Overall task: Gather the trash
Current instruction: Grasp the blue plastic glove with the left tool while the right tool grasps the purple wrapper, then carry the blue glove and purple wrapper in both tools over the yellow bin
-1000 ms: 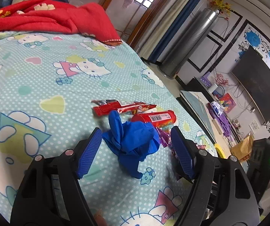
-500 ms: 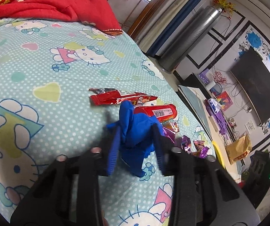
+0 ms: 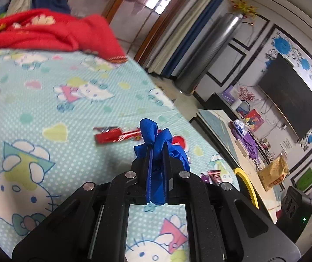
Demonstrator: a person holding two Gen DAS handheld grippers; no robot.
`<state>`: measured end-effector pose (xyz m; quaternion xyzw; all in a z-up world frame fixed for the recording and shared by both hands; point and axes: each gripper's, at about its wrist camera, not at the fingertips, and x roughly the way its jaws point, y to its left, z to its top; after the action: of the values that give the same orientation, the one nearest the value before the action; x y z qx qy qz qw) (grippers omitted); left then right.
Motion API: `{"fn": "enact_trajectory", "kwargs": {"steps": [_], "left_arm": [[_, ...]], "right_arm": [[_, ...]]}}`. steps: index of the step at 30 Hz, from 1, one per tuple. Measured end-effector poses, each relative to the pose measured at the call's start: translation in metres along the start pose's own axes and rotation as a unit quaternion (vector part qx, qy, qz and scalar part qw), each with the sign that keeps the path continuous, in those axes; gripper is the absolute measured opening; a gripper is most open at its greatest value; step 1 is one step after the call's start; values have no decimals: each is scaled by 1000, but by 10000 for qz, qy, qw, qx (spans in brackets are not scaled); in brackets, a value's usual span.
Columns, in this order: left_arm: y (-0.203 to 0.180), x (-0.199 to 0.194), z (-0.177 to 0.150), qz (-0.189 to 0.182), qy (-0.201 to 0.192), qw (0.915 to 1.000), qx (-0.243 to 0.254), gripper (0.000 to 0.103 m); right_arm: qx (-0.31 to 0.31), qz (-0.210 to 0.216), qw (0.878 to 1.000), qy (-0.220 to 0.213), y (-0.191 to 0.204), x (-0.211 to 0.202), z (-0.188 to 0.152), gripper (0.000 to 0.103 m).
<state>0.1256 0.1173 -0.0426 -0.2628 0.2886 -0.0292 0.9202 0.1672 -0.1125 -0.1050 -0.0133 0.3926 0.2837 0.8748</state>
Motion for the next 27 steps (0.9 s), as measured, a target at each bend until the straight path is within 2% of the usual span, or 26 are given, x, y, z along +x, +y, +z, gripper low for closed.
{"fn": "enact_trajectory", "kwargs": {"steps": [10,27], "left_arm": [[-39,-12,-1,-235,-122,9986,463,3],[-102,-7,-27,-706,109,9907,1161,3]], "right_arm": [[87,53,9995,-286,-10,-26,11,17],[273,-264,9978,-537,-51,-61,7,17]]}}
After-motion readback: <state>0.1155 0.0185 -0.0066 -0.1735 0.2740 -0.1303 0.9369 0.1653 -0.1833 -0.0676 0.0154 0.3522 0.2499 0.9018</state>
